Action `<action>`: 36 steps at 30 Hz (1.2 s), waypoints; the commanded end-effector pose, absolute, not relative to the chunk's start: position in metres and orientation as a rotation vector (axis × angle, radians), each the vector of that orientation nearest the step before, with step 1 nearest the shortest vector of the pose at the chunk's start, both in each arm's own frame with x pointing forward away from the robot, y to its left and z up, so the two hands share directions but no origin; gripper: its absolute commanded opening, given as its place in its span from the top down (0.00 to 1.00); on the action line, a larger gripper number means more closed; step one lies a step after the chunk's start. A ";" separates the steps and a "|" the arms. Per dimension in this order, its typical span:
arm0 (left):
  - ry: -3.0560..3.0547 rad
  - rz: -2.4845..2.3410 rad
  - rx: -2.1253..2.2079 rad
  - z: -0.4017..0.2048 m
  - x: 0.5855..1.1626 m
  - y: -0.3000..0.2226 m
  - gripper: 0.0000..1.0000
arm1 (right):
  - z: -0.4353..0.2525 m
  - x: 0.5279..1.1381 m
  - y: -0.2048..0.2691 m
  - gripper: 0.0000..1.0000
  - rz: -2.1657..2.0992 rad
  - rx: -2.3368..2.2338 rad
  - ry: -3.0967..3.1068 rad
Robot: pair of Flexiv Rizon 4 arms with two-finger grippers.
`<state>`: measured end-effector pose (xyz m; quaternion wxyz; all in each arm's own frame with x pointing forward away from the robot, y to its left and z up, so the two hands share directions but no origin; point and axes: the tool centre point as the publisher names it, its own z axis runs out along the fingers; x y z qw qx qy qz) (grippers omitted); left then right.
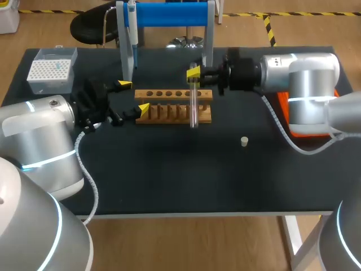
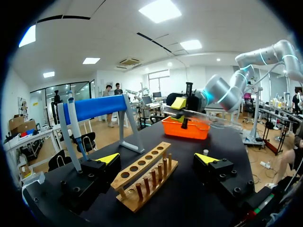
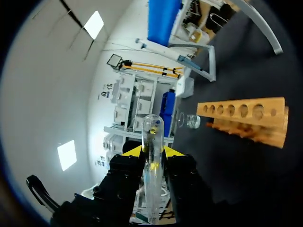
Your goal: Invert the test tube, pick up the pipette, mount the tip to pipette, aspirate from beaker and dispense into the tube, eject the tip, return the pipette, and cap with the stopper.
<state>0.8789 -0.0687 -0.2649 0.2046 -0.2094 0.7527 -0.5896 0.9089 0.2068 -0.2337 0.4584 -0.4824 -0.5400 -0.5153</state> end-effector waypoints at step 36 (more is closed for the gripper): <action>2.092 -1.641 -0.587 -0.266 0.879 -0.071 0.00 | -0.227 0.911 0.204 1.00 -1.181 -1.160 -1.229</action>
